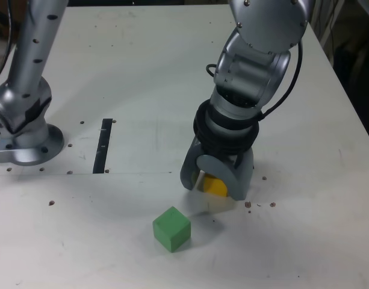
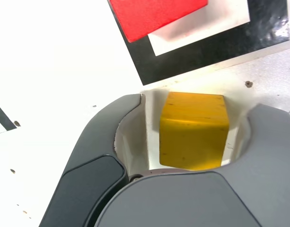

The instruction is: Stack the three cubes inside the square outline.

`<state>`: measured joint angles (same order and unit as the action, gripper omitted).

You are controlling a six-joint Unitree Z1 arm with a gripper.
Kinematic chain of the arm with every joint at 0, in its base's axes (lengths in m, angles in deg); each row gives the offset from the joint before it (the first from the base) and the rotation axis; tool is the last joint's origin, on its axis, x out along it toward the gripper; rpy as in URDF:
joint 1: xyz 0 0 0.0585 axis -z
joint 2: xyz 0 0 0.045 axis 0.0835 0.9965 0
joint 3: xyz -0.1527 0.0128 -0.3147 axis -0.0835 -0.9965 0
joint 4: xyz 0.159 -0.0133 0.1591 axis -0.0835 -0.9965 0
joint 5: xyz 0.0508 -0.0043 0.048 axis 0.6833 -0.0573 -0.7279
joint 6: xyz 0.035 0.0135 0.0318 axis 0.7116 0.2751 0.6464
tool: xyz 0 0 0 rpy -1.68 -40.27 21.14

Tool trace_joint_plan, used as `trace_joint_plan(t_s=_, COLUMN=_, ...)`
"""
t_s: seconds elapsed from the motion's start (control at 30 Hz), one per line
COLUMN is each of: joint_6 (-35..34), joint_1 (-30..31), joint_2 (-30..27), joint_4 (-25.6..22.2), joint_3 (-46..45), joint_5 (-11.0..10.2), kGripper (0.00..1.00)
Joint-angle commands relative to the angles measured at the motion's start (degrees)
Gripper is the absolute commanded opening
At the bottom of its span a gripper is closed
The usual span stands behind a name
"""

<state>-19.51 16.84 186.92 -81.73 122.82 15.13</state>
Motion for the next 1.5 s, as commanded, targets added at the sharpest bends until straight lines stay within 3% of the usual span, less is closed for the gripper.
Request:
trace_joint_plan(t_s=0.0, joint_6=0.0, joint_1=-0.2, joint_2=0.3, joint_4=0.2, joint_3=0.7, joint_5=-0.3, kGripper=0.41)
trace_joint_plan(t_s=0.13, joint_6=0.0, joint_1=-0.7, joint_2=0.2, joint_4=0.4, joint_3=0.8, joint_5=-0.4, kGripper=0.32)
trace_joint_plan(t_s=0.63, joint_6=0.3, joint_1=-1.2, joint_2=-0.3, joint_4=0.1, joint_3=0.8, joint_5=0.1, kGripper=0.2)
trace_joint_plan(t_s=0.9, joint_6=0.6, joint_1=-2.1, joint_2=-5.8, joint_4=-5.4, joint_3=3.5, joint_5=-0.4, kGripper=0.19)
trace_joint_plan(t_s=1.1, joint_6=2.2, joint_1=-6.8, joint_2=-9.8, joint_4=-8.1, joint_3=4.2, joint_5=-0.6, kGripper=0.19)
trace_joint_plan(t_s=1.47, joint_6=-1.6, joint_1=-14.2, joint_2=-8.8, joint_4=-7.5, joint_3=3.3, joint_5=-0.3, kGripper=0.19)
